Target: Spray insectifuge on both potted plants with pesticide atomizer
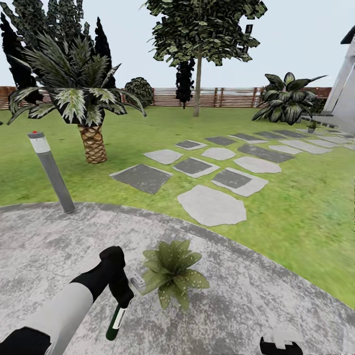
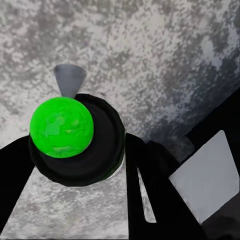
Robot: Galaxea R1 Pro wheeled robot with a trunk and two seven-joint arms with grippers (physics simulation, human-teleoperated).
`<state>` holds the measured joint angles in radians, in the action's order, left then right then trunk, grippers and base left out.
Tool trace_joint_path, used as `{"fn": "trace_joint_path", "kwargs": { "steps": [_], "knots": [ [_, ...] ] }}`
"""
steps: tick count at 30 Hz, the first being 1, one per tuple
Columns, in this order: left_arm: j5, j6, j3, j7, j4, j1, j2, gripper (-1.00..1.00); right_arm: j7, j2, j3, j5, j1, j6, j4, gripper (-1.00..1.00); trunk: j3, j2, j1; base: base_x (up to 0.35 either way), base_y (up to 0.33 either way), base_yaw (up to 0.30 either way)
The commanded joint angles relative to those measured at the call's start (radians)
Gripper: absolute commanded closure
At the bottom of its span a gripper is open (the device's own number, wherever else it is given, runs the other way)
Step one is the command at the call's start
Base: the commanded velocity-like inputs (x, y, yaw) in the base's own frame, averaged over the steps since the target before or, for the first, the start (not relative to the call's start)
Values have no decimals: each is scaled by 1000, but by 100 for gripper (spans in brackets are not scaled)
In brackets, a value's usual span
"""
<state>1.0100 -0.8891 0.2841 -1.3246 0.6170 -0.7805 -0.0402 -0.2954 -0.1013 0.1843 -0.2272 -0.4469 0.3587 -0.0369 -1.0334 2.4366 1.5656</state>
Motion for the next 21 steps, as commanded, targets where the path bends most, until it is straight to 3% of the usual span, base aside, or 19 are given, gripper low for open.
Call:
{"fn": "trace_joint_path", "kwargs": {
  "steps": [1,4,8,14,18,21],
  "knots": [
    [26,-9,3,-8,2,1,-1,100,-4,0,8,-11,-1,4,2,-100,-1,0,0,60,338,-64],
    [55,-8,-3,-8,0,3,-4,100,-4,-1,8,-12,-1,4,5,-100,-1,0,0,61,338,-19],
    [60,-8,0,-6,3,3,4,100,-4,-1,8,-13,-1,4,6,-100,-1,0,0,62,320,-1],
    [61,-18,3,1,6,-6,27,100,-4,0,7,-12,-1,3,2,-100,-1,0,0,152,55,-5],
    [52,-38,-7,121,-3,2,33,100,-4,0,8,-12,-1,3,2,-100,-1,0,0,7,2,-172],
    [42,-40,-7,143,-11,9,34,100,-4,0,8,-12,-1,3,2,-100,-1,0,0,1,0,-253]
  ]
}}
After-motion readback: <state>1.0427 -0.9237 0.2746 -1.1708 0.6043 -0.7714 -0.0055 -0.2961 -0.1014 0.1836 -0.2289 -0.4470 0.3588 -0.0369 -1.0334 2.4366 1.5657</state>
